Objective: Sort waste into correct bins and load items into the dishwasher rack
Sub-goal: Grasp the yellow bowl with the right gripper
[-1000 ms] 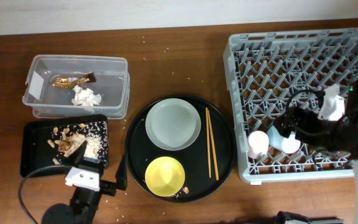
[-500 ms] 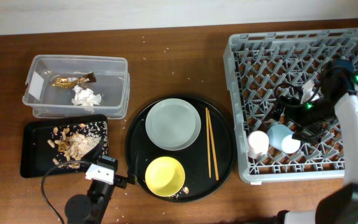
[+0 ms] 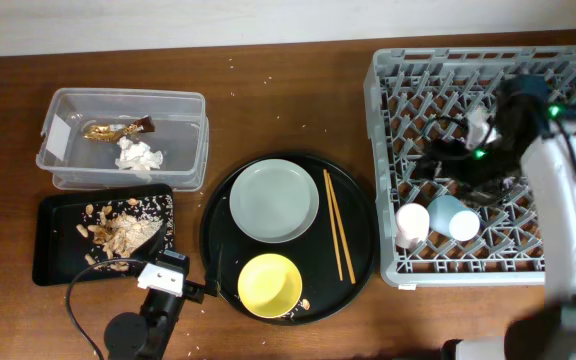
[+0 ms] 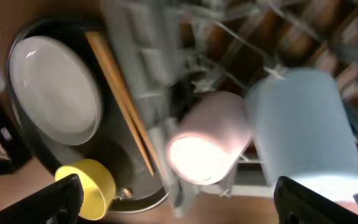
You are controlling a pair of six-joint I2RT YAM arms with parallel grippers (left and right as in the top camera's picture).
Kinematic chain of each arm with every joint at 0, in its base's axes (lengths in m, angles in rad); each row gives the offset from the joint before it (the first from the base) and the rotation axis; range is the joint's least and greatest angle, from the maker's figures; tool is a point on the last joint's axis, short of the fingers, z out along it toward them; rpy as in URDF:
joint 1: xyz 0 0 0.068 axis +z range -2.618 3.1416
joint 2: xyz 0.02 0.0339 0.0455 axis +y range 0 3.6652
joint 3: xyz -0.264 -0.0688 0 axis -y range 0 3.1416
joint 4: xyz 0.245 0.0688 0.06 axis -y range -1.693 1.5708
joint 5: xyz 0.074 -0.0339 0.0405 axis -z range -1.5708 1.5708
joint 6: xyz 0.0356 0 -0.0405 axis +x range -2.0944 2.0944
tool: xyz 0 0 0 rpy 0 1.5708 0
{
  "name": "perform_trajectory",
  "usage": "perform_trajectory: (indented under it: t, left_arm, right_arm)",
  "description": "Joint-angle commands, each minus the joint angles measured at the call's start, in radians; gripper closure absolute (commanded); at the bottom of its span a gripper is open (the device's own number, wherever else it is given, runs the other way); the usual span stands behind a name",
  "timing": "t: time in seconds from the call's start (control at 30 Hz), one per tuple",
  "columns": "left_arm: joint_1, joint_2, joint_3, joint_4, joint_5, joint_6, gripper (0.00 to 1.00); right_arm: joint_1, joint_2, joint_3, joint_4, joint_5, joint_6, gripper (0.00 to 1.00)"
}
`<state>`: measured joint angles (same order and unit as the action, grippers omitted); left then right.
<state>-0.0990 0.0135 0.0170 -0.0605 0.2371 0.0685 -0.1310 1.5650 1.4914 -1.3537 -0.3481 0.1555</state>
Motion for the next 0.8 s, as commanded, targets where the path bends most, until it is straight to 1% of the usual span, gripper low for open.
perform_trajectory:
  t: [0.0,0.07,0.1,0.13,0.2,0.23,0.27,0.33,0.4,0.47,0.5,0.57,0.63,0.73,0.77]
  left_arm:
    - [0.003,-0.008,-0.008,0.003,0.018,0.016,0.01]
    - [0.003,-0.008,-0.008,0.003,0.018,0.016,0.01]
    - [0.003,-0.008,-0.008,0.003,0.018,0.016,0.01]
    - [0.003,-0.008,-0.008,0.003,0.018,0.016,0.01]
    - [0.003,-0.008,-0.008,0.003,0.018,0.016,0.01]
    - [0.003,-0.008,-0.008,0.003,0.018,0.016,0.01]
    - [0.003,-0.008,-0.008,0.003,0.018,0.016,0.01]
    - [0.003,-0.008,-0.008,0.003,0.018,0.016,0.0]
    - [0.003,-0.008,-0.008,0.003,0.018,0.016,0.01]
    - [0.003,-0.008,-0.008,0.003,0.018,0.016,0.01]
    - [0.003,-0.008,-0.008,0.003,0.018,0.016,0.01]
    - [0.003,-0.008,-0.008,0.003,0.018,0.016,0.01]
    - [0.003,-0.008,-0.008,0.003,0.018,0.016,0.01]
    - [0.003,-0.008,-0.008,0.003,0.018,0.016,0.01]
    - [0.003,-0.008,-0.008,0.003,0.018,0.016,0.01]
  right_arm:
    - [0.183,-0.238,0.042,0.085,0.139,-0.028,0.01]
    - [0.249,-0.296,0.042,0.126,0.134,-0.01,0.01]
    - [0.29,-0.327,0.042,0.147,0.051,0.05,0.01]
    - [0.322,-0.342,0.042,0.161,-0.019,0.069,0.01]
    - [0.347,-0.348,0.042,0.165,-0.09,0.07,0.01]
    - [0.361,-0.344,0.038,0.163,-0.139,0.07,0.04]
    - [0.406,-0.332,0.029,0.131,-0.125,0.07,0.16]
    - [0.54,-0.299,-0.029,0.097,-0.023,0.086,0.16]
    - [0.706,-0.245,-0.148,0.137,0.105,0.23,0.16]
    - [0.8,-0.187,-0.255,0.214,0.151,0.359,0.18]
    - [0.835,-0.145,-0.321,0.28,0.151,0.41,0.21]
    - [0.86,-0.05,-0.412,0.402,0.149,0.478,0.28]
    - [0.86,0.05,-0.429,0.453,0.14,0.483,0.4]
    - [0.885,0.135,-0.43,0.477,0.113,0.482,0.42]
    - [0.919,0.159,-0.431,0.48,0.113,0.481,0.41]
